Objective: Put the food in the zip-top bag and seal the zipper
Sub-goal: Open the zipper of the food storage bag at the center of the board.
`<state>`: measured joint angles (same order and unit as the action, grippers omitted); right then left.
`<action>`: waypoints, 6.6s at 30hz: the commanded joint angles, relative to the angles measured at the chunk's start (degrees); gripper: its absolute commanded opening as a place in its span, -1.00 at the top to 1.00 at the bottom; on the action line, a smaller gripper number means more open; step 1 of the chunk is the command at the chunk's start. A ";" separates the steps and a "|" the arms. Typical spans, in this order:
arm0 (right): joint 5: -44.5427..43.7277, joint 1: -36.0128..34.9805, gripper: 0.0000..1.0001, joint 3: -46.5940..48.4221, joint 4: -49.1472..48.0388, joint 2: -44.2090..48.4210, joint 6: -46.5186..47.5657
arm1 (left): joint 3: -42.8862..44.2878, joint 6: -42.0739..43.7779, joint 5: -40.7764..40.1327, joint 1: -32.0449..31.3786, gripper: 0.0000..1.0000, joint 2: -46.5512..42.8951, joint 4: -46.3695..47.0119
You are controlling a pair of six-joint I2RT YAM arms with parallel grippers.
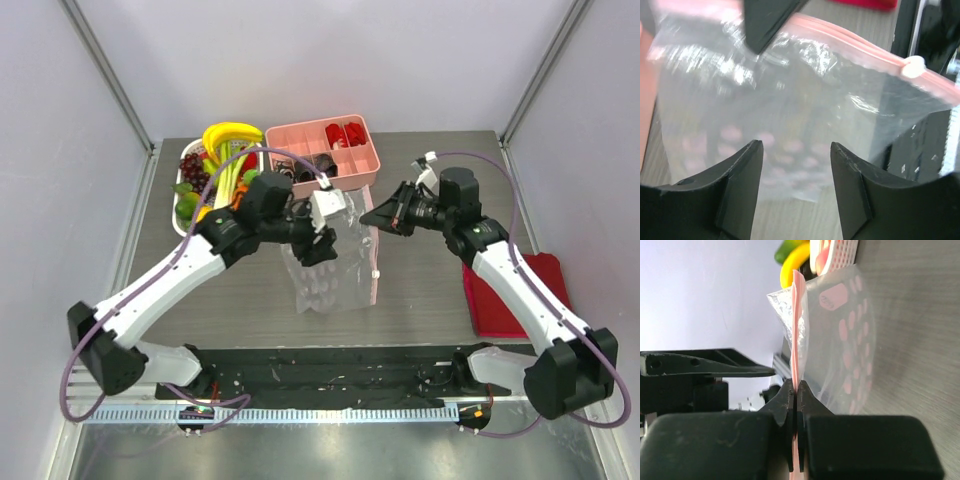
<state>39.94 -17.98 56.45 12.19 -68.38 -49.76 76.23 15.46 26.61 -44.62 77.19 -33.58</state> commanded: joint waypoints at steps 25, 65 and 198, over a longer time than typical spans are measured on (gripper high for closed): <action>-42.67 -2.24 0.98 12.02 22.44 4.66 -9.39 | 24.49 -26.01 -36.10 -19.45 -0.32 13.86 -7.27; -45.92 -2.06 0.98 15.80 19.19 2.73 -5.88 | 11.49 -22.58 -29.78 -23.23 0.98 5.96 -11.76; -26.05 -4.17 0.98 2.53 6.44 6.85 -13.00 | 10.44 -43.42 -27.84 -11.72 0.34 10.19 5.46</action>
<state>15.31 -21.76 59.09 19.35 -62.17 -62.59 85.41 -29.34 0.08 -56.29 89.67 -28.91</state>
